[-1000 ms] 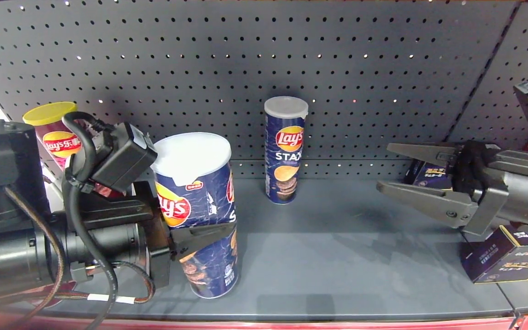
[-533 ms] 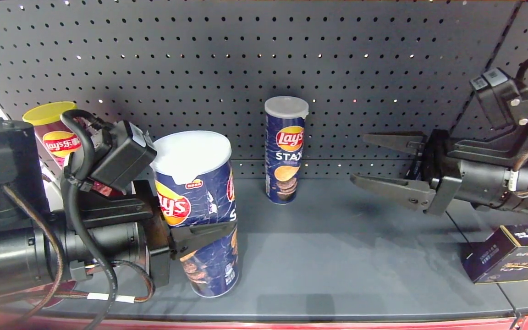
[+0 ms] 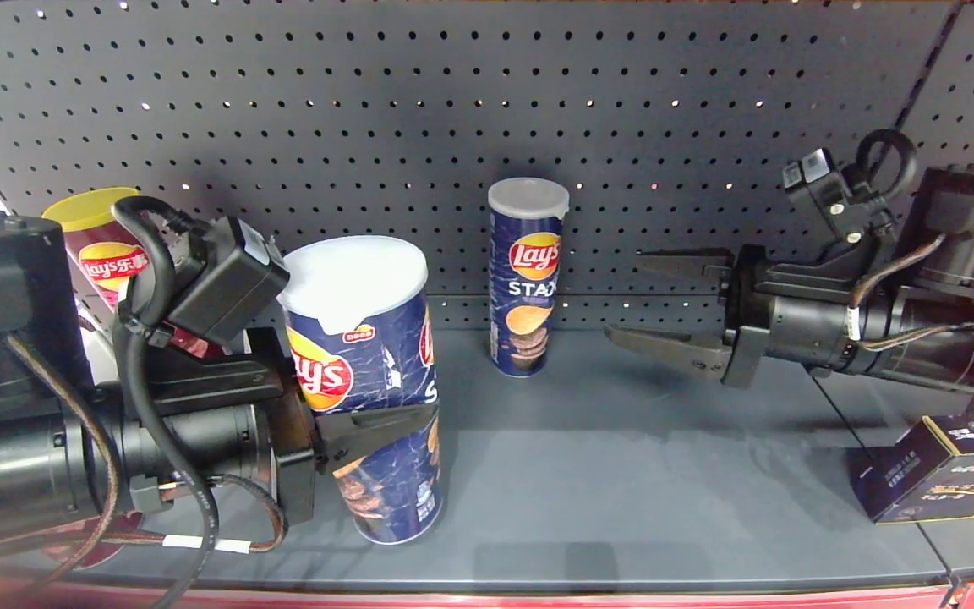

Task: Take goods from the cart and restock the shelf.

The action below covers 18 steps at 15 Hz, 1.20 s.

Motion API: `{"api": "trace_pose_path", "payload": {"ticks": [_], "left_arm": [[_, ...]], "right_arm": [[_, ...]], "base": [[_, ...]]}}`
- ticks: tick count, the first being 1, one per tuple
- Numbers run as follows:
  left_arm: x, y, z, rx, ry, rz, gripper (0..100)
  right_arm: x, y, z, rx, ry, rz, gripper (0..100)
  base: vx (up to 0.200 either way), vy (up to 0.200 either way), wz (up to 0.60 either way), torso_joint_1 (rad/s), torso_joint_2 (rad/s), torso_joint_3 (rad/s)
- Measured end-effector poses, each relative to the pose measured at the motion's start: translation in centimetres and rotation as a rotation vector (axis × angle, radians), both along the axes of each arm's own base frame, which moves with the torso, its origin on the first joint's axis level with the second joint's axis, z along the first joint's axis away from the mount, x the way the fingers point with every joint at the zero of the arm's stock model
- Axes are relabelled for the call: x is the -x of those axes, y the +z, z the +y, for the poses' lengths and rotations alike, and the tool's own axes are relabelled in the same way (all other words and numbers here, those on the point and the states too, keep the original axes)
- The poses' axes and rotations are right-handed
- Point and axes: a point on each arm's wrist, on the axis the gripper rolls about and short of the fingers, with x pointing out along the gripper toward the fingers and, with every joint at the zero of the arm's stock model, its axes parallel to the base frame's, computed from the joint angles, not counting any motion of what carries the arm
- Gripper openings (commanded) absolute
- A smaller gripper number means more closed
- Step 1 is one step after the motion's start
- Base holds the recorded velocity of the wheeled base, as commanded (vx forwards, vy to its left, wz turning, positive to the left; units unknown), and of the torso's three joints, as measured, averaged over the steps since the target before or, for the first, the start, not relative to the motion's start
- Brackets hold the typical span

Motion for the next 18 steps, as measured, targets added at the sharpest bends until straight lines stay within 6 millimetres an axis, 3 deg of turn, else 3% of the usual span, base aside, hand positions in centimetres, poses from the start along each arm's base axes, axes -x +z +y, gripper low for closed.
{"api": "trace_pose_path", "payload": {"ticks": [10, 18], "left_arm": [[-0.6, 0.6, 0.0, 0.009, 0.011, -0.013, 0], [-1.4, 0.8, -0.5, 0.013, 0.002, -0.014, 0]], "right_arm": [[-4.5, -2.8, 2.2, 0.034, 0.003, 0.041, 100], [-6.4, -4.3, 3.1, 0.043, 0.001, 0.059, 100]], "base": [[0.000, 0.000, 0.00, 0.000, 0.00, 0.000], [0.000, 0.000, 0.00, 0.000, 0.00, 0.000]]}}
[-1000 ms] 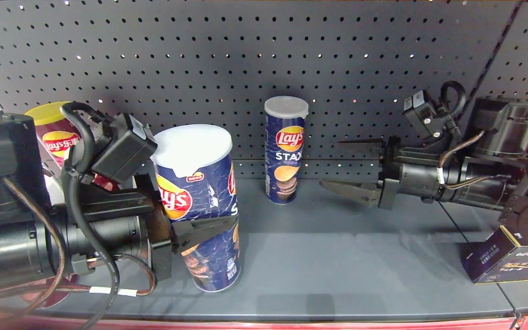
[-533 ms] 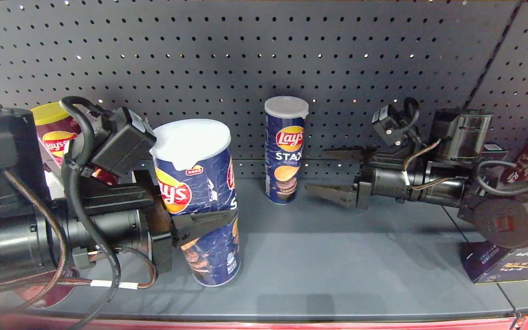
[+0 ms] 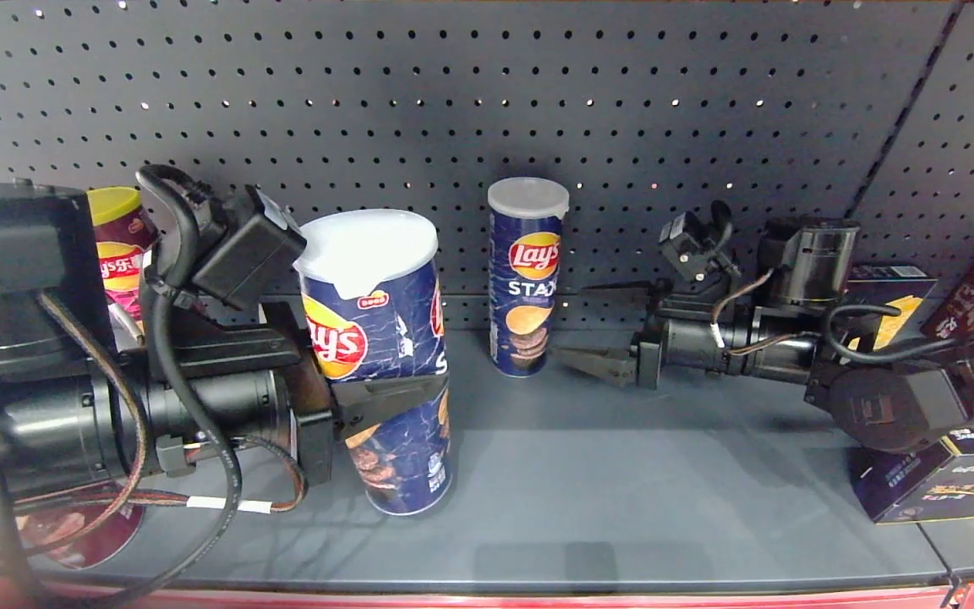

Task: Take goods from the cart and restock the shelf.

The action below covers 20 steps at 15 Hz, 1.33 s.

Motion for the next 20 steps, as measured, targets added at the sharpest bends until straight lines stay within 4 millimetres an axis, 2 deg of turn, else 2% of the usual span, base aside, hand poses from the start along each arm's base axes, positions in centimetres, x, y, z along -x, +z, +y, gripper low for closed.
{"api": "trace_pose_path", "payload": {"ticks": [11, 20], "left_arm": [[-0.4, -0.2, 0.1, -0.004, 0.014, 0.006, 0], [-0.5, -0.2, 0.2, -0.005, 0.018, 0.009, 0]], "right_arm": [[-3.2, -1.5, 2.8, -0.002, 0.028, -0.004, 100], [-4.7, -2.6, 4.2, -0.002, 0.035, -0.002, 100]], "base": [[0.000, 0.000, 0.00, 0.000, 0.00, 0.000], [0.000, 0.000, 0.00, 0.000, 0.00, 0.000]]}}
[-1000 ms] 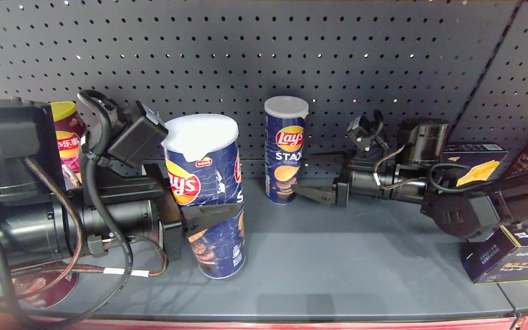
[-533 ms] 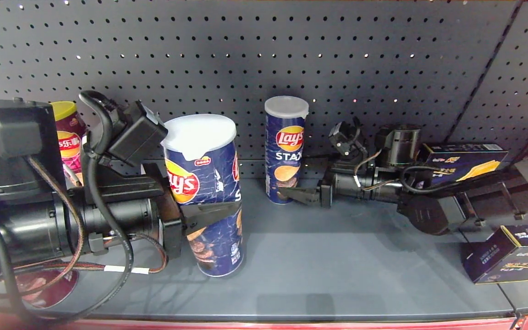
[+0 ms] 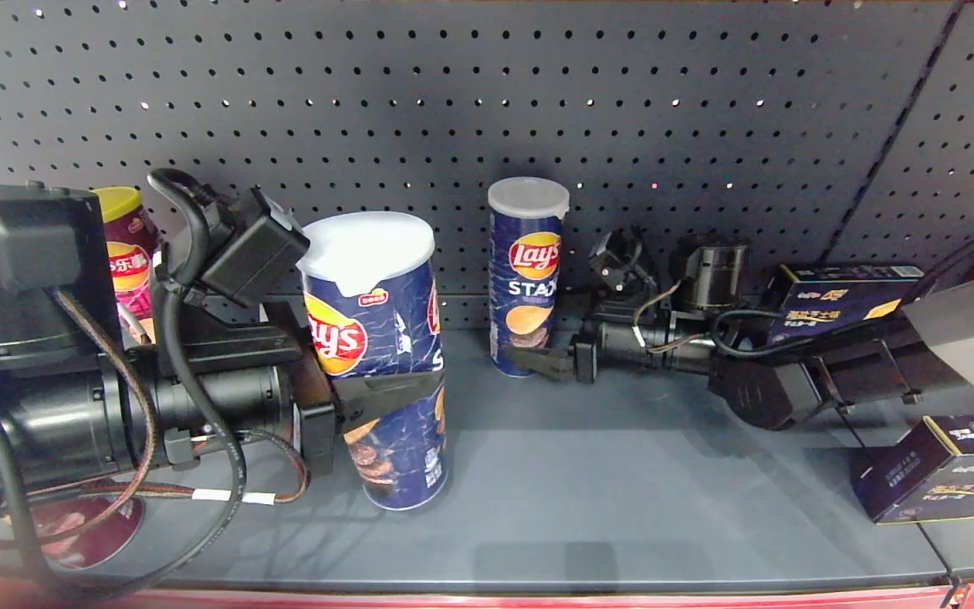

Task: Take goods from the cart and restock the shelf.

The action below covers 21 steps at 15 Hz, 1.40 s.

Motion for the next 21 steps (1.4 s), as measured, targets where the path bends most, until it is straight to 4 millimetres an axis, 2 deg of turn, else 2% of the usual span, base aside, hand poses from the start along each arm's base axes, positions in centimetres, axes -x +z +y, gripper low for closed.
{"api": "trace_pose_path", "payload": {"ticks": [9, 10, 17, 21], "left_arm": [[-0.1, 0.0, 0.1, -0.001, 0.007, 0.001, 0], [-0.1, 0.0, 0.1, -0.001, 0.006, 0.001, 0], [-0.1, -0.2, 0.1, -0.003, 0.007, 0.005, 0], [-0.2, -0.3, 0.3, -0.006, 0.013, 0.008, 0]], "right_arm": [[-0.8, -0.5, 1.1, -0.004, 0.010, -0.003, 100], [-1.0, -0.5, 1.3, -0.005, 0.013, -0.006, 0], [-1.3, -0.5, 1.9, -0.011, 0.013, -0.016, 0], [-0.3, 0.2, 1.5, -0.010, 0.004, -0.012, 0]], "base": [[0.000, 0.000, 0.00, 0.000, 0.00, 0.000], [0.000, 0.000, 0.00, 0.000, 0.00, 0.000], [0.000, 0.000, 0.00, 0.000, 0.00, 0.000], [0.000, 0.000, 0.00, 0.000, 0.00, 0.000]]}}
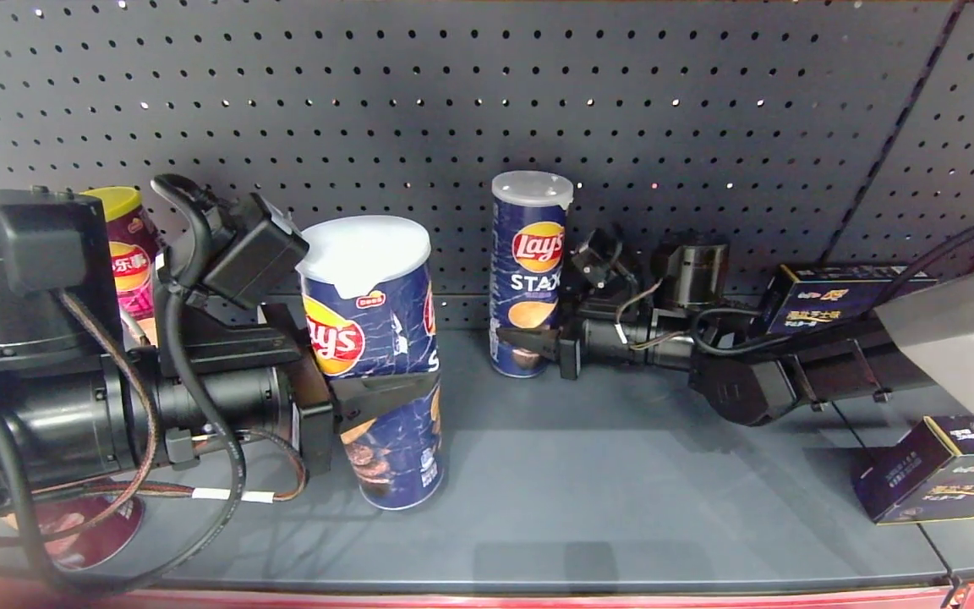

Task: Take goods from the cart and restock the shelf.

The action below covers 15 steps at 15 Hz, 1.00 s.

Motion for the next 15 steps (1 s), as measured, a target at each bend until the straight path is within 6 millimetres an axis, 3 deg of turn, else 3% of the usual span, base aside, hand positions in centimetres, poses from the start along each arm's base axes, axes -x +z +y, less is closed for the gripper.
{"api": "trace_pose_path", "payload": {"ticks": [3, 10, 15], "left_arm": [[-0.2, 0.0, 0.4, -0.001, 0.018, 0.002, 0], [-0.1, 0.0, 0.5, -0.001, 0.021, -0.002, 0], [0.4, -0.5, 0.8, -0.010, 0.026, 0.011, 0]], "right_arm": [[2.4, 0.8, -0.1, 0.008, -0.009, 0.010, 0], [10.1, 0.8, -0.8, 0.024, 0.001, 0.024, 0], [14.3, -1.3, -1.6, 0.006, 0.009, 0.027, 0]], "base": [[0.000, 0.000, 0.00, 0.000, 0.00, 0.000], [0.000, 0.000, 0.00, 0.000, 0.00, 0.000], [0.000, 0.000, 0.00, 0.000, 0.00, 0.000]]}}
